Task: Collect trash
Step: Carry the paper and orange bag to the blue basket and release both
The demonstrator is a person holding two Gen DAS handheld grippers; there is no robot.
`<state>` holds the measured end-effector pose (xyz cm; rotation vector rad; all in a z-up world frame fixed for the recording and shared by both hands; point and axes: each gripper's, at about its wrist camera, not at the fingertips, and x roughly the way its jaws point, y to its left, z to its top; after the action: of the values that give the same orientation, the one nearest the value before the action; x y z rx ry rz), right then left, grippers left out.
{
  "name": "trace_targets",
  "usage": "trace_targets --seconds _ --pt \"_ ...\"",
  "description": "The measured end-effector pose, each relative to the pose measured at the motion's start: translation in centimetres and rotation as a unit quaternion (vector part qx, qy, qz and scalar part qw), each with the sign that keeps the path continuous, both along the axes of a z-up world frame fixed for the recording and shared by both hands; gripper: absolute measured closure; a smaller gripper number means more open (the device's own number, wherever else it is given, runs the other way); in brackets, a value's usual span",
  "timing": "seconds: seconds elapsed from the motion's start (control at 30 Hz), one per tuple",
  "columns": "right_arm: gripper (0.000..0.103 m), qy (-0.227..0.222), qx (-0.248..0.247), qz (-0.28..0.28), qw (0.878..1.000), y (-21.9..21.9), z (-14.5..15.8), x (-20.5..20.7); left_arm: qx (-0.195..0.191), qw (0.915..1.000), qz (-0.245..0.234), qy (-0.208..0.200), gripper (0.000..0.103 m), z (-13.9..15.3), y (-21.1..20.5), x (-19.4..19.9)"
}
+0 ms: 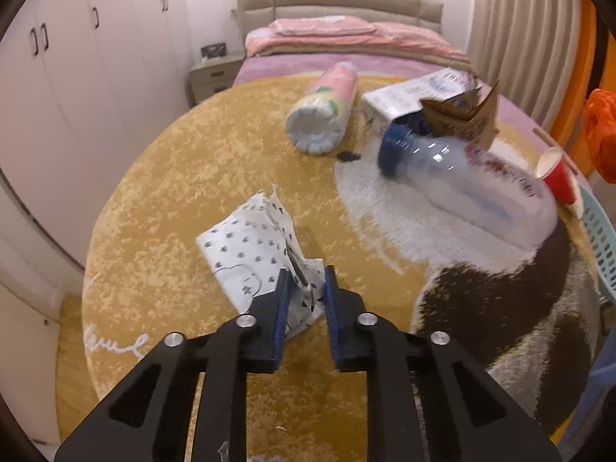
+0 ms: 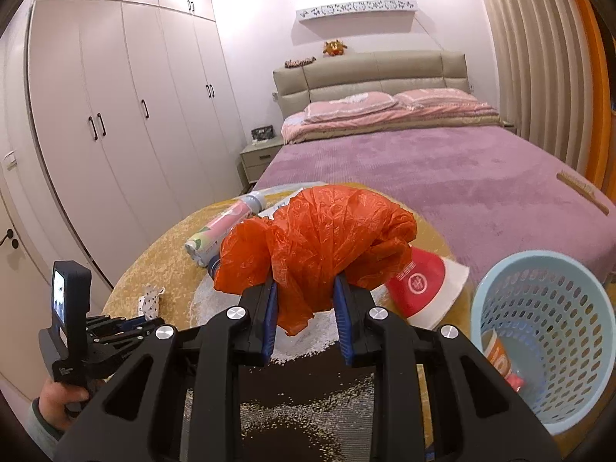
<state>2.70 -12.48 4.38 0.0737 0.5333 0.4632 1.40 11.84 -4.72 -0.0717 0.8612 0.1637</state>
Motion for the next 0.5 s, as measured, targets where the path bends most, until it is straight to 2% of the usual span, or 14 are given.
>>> trace_targets --seconds 0.13,0.27,0.37,0.5 --pt "0.080 -0.009 0.003 -0.014 1.000 -1.5 0.4 -0.4 -0.014 0.9983 -0.036 -0.043 0.094 2.1 -1.2 -0.6" --pt "0.080 -0.022 0.005 -0.047 0.999 -4.1 0.9 -0.8 -0.030 0.9920 -0.089 -0.085 0.094 4.7 -3.5 -0.6" --pt "0.080 -0.025 0.012 -0.078 0.997 -6.6 1.0 -0.9 -0.037 0.9823 -0.142 -0.116 0.094 6.8 -6.5 -0.1" --pt "0.080 -0.021 0.029 -0.135 0.990 -10.9 1.1 -0.7 -0.053 0.9686 -0.205 -0.131 0.094 8.1 -11.1 1.3"
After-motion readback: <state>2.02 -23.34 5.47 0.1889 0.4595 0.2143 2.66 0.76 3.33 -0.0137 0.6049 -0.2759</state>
